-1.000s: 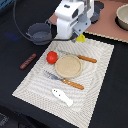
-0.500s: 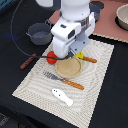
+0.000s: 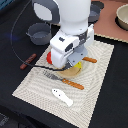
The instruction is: Interact with the objects in diverse but meaningful ways.
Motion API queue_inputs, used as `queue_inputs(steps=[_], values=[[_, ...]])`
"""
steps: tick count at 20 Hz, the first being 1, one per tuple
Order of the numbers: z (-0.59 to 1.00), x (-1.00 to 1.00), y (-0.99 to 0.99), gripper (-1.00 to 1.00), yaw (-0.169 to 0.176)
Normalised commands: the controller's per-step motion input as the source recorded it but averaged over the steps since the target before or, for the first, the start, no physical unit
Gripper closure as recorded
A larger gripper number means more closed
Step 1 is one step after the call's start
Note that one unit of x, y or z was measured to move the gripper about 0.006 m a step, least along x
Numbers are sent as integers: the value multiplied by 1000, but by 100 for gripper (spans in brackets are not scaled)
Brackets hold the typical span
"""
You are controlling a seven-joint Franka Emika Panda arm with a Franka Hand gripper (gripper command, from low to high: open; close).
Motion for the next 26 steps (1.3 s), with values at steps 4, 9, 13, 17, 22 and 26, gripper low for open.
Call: queue_inputs(steps=[4,9,13,17,22,26], values=[[821,77,0,-100,16],[934,51,0,-100,32],[736,-185,0,-100,50],[230,-584,0,-100,46],[-90,-810,-17,-100,55],[-341,-879,-41,-100,65]])
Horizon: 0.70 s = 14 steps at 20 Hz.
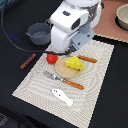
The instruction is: Interact with the objects in diverse but meaningful ways.
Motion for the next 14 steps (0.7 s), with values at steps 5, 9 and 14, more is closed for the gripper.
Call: queue_inputs(steps=[5,9,14], values=[[-475,-913,-27,-100,75],[-471,-799,-21,-100,100],[-359,-746,17,-100,115]])
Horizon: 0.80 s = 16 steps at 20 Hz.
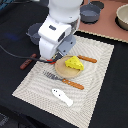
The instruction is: Interact with the objects in diverse but meaningful ways.
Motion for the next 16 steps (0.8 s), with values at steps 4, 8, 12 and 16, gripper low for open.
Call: queue_inputs(steps=[4,8,12,16], values=[[-209,-575,67,-100,73],[-148,-431,89,-100,47],[-201,-471,94,-100,4],[-315,-524,22,-100,6]])
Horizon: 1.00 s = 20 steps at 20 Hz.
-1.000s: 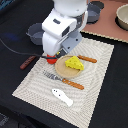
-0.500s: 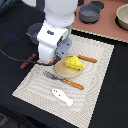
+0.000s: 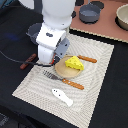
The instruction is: Interact with the objects in diverse but meaningful ways.
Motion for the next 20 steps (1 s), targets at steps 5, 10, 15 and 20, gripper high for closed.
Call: queue_inputs(steps=[5,10,15,20], values=[[-394,-612,5,-100,16],[-415,-626,45,-100,25],[-157,-297,167,-100,14],[9,-9,226,-100,0]])
